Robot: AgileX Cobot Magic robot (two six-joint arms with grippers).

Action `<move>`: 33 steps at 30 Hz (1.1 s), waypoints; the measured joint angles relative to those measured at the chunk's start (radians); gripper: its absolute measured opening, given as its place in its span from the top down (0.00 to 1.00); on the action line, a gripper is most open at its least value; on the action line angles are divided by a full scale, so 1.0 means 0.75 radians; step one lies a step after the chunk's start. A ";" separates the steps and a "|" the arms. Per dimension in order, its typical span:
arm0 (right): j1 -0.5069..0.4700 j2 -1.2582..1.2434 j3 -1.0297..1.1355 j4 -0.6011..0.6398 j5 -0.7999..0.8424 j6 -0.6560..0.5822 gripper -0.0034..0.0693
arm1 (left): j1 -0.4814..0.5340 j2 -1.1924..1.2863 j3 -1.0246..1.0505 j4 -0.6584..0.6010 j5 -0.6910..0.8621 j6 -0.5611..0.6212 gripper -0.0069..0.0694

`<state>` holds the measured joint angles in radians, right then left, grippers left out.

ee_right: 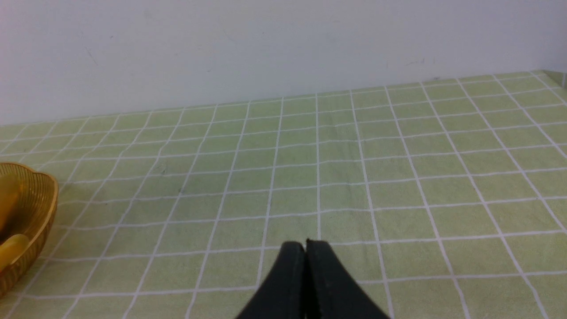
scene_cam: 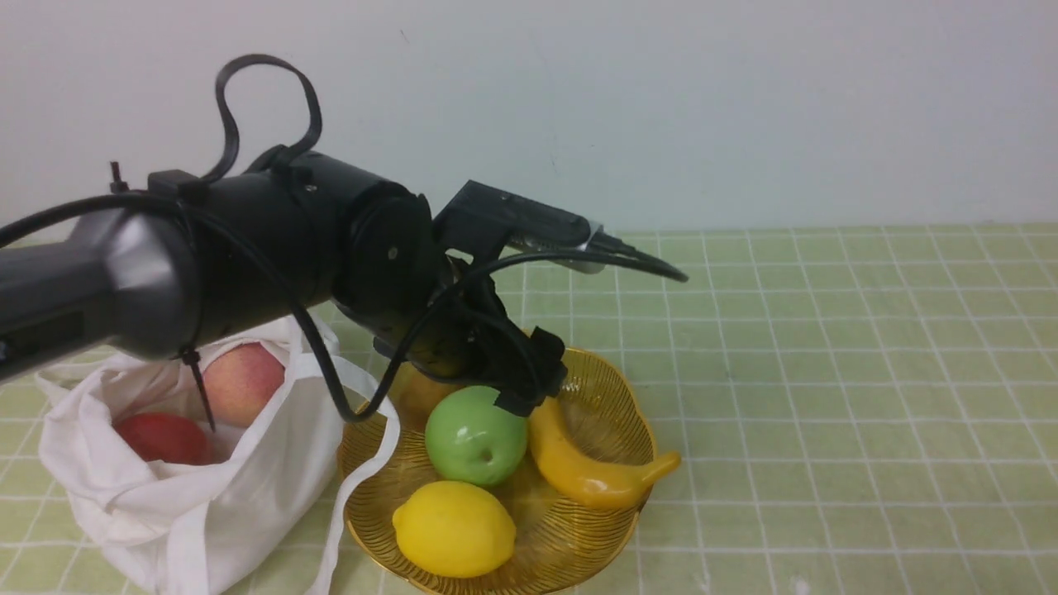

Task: Take the fruit out of the bag on the green coffee tablecloth and place them on the plate.

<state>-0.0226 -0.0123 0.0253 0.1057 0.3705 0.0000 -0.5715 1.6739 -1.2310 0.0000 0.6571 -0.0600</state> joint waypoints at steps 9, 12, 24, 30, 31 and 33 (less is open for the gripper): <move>0.000 0.000 0.000 0.000 0.000 0.000 0.97 | 0.000 -0.259 0.000 0.011 0.016 0.000 0.10; 0.000 0.000 0.000 0.000 0.000 0.000 0.97 | 0.000 -0.360 0.000 0.012 0.040 0.000 0.20; 0.000 0.000 0.000 0.000 0.000 0.000 0.97 | 0.000 -0.858 0.043 0.260 0.546 -0.029 0.91; 0.000 0.000 0.000 0.000 0.000 0.000 0.97 | 0.000 -1.098 0.265 0.323 0.605 -0.138 0.92; 0.000 0.000 0.000 0.000 0.000 0.000 0.97 | 0.000 -1.143 0.313 0.322 0.596 -0.152 0.92; 0.000 0.000 0.000 0.000 0.000 0.000 0.97 | 0.000 -1.266 0.447 0.304 0.536 -0.197 0.92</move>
<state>-0.0226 -0.0123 0.0253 0.1057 0.3705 0.0000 -0.5715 0.7248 -0.8959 0.2282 1.0594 -0.2080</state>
